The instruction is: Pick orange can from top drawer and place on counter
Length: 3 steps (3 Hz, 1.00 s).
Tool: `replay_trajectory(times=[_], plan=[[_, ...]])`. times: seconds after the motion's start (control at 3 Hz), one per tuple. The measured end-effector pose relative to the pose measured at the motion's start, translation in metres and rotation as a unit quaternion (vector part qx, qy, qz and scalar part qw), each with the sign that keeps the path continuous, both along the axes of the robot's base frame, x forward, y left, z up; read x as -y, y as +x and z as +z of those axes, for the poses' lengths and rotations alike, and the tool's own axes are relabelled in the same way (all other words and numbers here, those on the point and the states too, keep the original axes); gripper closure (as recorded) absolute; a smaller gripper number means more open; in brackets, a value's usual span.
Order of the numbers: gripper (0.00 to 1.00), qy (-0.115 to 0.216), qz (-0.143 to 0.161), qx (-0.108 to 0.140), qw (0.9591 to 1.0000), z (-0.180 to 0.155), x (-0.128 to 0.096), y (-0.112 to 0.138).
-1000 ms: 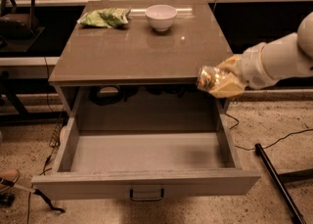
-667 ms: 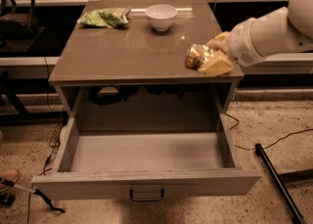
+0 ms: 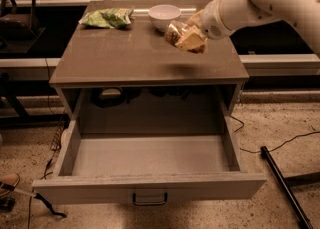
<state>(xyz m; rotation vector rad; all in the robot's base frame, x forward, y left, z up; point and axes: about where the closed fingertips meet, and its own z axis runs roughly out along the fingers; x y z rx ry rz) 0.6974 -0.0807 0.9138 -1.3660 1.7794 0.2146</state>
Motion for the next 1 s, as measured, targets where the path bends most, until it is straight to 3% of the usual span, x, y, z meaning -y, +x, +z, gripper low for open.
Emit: replay_trajectory(times=[0.67,1.0], plan=[[0.27,0.013,0.008,-0.042,0.999,-0.03,-0.043,0.047],[0.05,0.015,0.011,-0.054,0.9984,-0.041,-0.055,0.058]])
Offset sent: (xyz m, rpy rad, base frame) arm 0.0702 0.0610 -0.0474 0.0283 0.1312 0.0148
